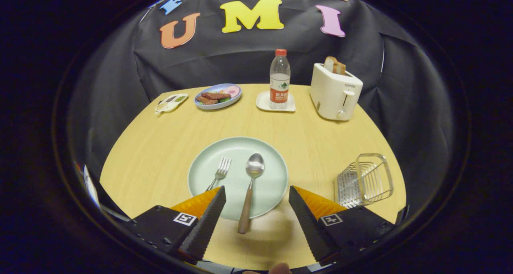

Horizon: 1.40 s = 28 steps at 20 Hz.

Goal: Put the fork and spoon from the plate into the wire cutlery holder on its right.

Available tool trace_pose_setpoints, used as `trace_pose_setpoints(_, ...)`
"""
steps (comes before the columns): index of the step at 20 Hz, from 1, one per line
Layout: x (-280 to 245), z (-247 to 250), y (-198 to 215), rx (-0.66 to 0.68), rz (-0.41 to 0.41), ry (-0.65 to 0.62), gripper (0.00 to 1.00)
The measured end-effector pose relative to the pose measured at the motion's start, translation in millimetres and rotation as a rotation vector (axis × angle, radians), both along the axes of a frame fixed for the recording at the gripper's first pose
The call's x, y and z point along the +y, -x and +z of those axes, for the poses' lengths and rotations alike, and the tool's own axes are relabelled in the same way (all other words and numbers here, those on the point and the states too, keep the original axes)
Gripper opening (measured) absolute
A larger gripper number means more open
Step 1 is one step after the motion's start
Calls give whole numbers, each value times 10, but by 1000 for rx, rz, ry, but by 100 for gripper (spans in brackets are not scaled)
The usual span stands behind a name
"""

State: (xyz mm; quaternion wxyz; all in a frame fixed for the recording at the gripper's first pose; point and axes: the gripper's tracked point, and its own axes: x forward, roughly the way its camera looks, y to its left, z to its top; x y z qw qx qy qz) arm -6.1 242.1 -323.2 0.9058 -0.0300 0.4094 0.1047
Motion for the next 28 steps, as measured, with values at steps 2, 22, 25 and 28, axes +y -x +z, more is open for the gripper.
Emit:
trace_pose_setpoints(2, 69, -161, -54, 24, 8, 19, 94)
trace_pose_setpoints(22, -8, -432, -6, 215, -22, 66, 0)
trace_pose_setpoints(25, -122, -60, 14, 245, -28, 22, 0)
trace_pose_setpoints(28, -392, 404, 29, 274, -26, -8, 0)
